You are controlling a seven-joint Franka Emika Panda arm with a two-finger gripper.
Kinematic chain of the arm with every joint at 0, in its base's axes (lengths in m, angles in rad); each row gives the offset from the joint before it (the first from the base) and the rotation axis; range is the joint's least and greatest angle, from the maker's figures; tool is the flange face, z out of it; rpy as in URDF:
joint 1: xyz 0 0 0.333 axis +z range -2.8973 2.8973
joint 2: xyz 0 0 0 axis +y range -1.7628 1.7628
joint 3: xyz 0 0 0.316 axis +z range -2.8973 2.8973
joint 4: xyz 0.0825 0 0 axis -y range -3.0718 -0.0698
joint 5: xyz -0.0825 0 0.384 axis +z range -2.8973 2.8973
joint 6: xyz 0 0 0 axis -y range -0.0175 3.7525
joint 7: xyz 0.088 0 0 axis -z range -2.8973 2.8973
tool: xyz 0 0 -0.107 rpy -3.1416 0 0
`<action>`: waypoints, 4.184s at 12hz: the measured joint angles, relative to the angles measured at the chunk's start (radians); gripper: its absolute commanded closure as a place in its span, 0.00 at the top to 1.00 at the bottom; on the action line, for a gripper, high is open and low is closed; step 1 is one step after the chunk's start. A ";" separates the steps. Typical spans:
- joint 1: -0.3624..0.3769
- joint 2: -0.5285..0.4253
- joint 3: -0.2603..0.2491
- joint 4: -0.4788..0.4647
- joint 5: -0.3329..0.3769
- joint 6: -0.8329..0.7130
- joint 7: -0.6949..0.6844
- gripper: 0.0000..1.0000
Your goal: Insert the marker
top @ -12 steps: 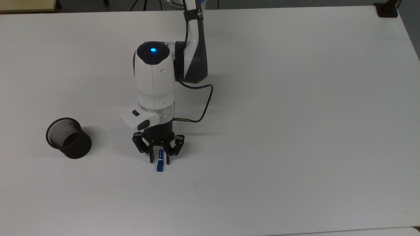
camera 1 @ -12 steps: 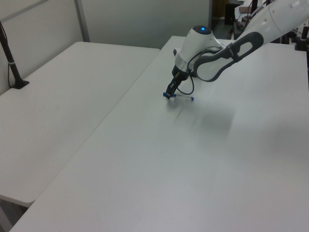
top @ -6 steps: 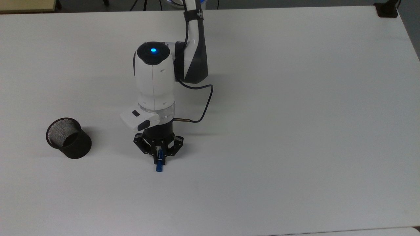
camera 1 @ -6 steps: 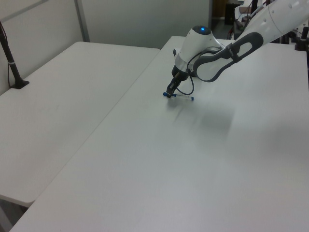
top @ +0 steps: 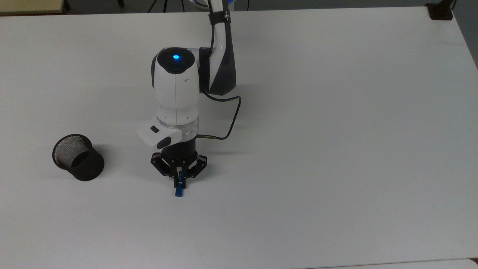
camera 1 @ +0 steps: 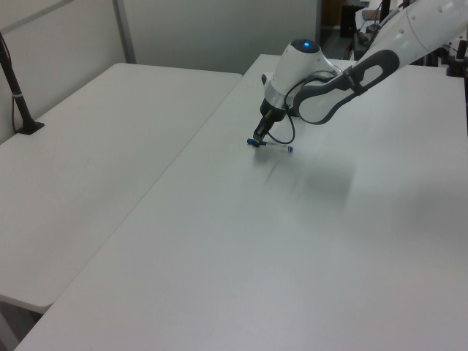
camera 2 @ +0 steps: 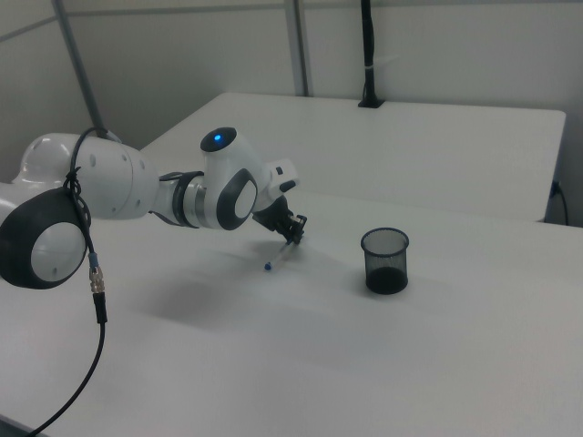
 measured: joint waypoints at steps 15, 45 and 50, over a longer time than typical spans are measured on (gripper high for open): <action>-0.175 -0.113 -0.078 0.109 0.000 0.119 0.046 0.15; 0.150 -0.421 -0.058 0.054 0.062 -0.684 0.063 1.00; 0.155 -0.625 -0.061 -0.096 0.063 -0.885 -0.003 1.00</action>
